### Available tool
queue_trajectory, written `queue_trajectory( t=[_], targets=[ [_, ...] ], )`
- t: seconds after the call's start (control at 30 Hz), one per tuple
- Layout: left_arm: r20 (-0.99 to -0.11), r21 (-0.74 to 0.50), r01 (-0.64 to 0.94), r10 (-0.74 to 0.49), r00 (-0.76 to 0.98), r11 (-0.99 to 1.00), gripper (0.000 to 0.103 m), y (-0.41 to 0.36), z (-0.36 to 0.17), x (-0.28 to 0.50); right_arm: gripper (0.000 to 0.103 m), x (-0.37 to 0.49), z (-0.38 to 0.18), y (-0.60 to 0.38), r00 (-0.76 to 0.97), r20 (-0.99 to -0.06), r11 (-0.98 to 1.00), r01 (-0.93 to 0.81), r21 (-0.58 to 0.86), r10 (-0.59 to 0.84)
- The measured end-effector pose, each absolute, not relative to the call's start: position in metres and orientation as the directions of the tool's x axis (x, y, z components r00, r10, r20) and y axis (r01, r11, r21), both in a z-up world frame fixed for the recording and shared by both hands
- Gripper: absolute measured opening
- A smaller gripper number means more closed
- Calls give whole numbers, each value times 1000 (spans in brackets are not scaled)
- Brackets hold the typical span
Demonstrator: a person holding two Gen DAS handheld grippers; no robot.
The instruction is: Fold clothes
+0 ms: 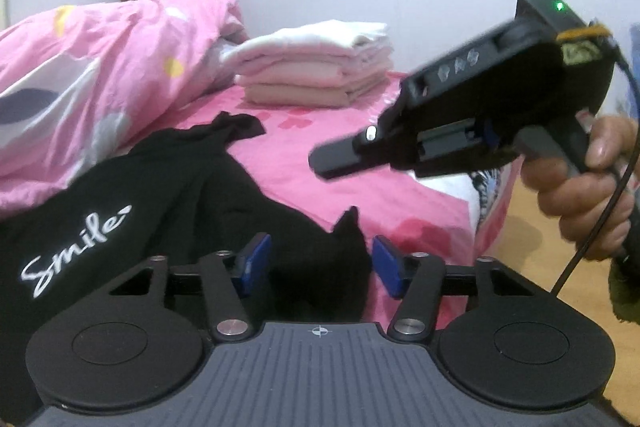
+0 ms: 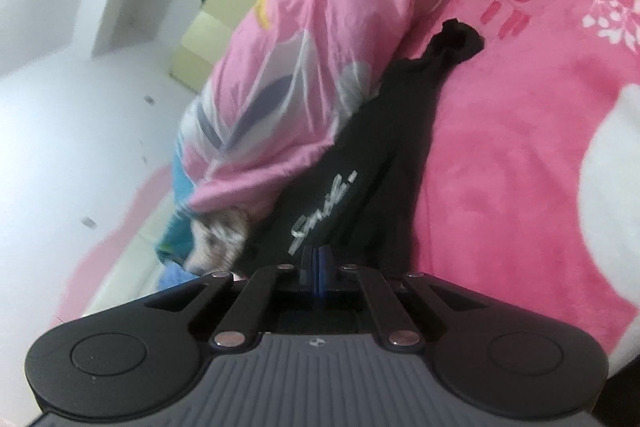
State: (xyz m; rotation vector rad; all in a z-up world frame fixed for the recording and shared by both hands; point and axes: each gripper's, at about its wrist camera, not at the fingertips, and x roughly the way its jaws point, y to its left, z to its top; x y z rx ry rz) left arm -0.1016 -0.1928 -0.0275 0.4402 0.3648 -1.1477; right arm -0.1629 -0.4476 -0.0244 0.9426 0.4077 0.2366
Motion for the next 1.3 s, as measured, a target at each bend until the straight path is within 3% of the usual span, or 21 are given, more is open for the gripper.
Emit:
queue_trajectory(
  t=[0.07,0.13,0.27,0.3,0.37,0.4,0.5,0.67,1.1,1.2,1.23,1.3],
  targets=[
    [-513,152,924,-770,378,352,7,-197,-33,-101,2,-176,-29,-456,913,-213,542,-10,841,347],
    [-514,96,917,-769,379,388,6,-192,-32,-94,3,-189,-34,-463,925,-198,515,2,857,326],
    [-447,-185,864,-823,350,468,6,-157,-15,-69,8,-214,-47,-471,931,-213,468,53,882,296],
    [-436,-240,842,-828,351,483,6,-148,-13,-63,12,-216,-50,-472,930,-217,452,63,890,297],
    [-424,-335,794,-834,354,507,5,-132,-11,-52,32,-218,-57,-473,926,-220,419,75,905,308],
    [-420,-371,777,-838,348,509,5,-127,-11,-48,37,-216,-61,-473,923,-218,402,77,912,317],
    [-404,-454,739,-854,327,497,5,-114,-12,-41,40,-205,-71,-469,907,-204,341,72,937,369],
    [-369,-483,746,-879,300,458,5,-107,-10,-47,49,-172,-91,-462,860,-194,197,111,974,473],
    [-302,-511,765,-915,267,392,5,-97,-15,-58,49,-114,-97,-451,773,-197,42,216,975,603],
    [-309,-508,769,-916,257,388,5,-101,-17,-59,29,-109,-92,-448,780,-205,58,212,975,591],
    [-314,-506,772,-916,250,384,5,-103,-17,-59,12,-110,-88,-450,791,-215,84,205,975,572],
    [-322,-503,777,-917,237,378,5,-106,-19,-60,6,-113,-76,-457,818,-235,143,187,972,525]
  ],
)
